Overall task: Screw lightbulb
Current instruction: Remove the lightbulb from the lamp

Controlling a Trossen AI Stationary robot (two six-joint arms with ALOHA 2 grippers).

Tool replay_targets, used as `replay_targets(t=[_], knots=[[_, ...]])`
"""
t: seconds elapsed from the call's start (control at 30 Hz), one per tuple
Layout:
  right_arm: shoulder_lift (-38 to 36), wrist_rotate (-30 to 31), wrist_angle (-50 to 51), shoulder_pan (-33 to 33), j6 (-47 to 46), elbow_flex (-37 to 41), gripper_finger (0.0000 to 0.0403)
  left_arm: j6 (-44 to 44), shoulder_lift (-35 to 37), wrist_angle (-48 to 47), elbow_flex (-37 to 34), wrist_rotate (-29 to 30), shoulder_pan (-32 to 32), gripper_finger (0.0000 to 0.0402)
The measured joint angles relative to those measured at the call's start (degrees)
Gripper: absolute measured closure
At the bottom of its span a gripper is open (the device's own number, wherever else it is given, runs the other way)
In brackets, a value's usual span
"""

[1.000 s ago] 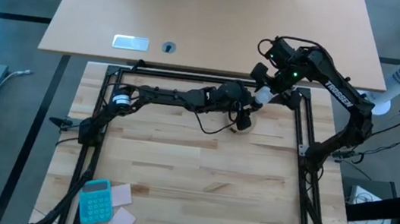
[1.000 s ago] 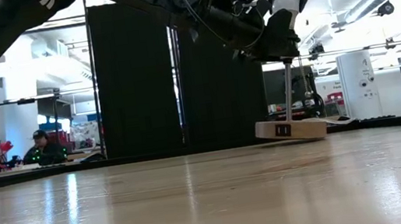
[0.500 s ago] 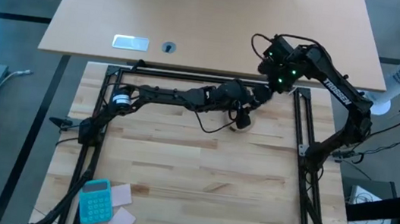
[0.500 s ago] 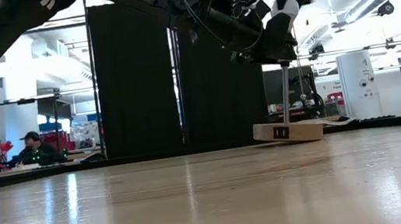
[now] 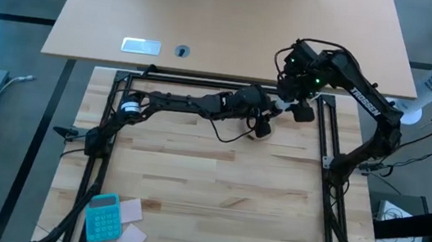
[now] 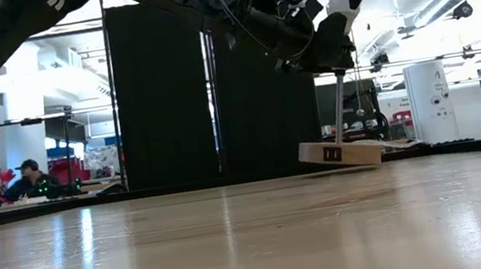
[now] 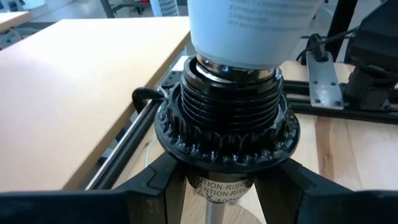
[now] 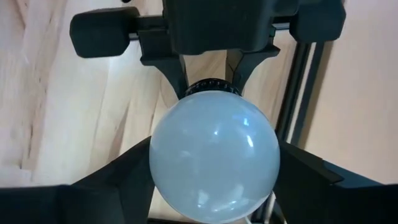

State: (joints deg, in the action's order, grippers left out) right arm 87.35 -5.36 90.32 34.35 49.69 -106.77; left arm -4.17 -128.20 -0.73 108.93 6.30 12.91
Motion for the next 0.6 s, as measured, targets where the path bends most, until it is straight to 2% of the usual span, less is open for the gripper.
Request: replay_targets(t=[0.2,0.37,0.47,0.6], knots=[[-0.4,-0.5,0.0,0.0,-0.8,-0.2,0.0144,-0.2,0.1,-0.1,0.0,-0.4,0.0,0.0257],[-0.7,-1.6,-0.5,0.0,-8.0,0.2,0.0133,0.3,0.1,-0.1,0.1,-1.1,0.0,0.0257],[-0.6,-2.0,-1.0,0.0,-18.4,0.4,0.012,0.4,0.1,-0.1,0.1,-0.4,-0.2,0.0257],[-0.3,-1.7,-1.2,-0.2,-41.4,0.4,0.0099,0.9,0.1,-0.2,0.0,-0.2,-0.2,0.0257]])
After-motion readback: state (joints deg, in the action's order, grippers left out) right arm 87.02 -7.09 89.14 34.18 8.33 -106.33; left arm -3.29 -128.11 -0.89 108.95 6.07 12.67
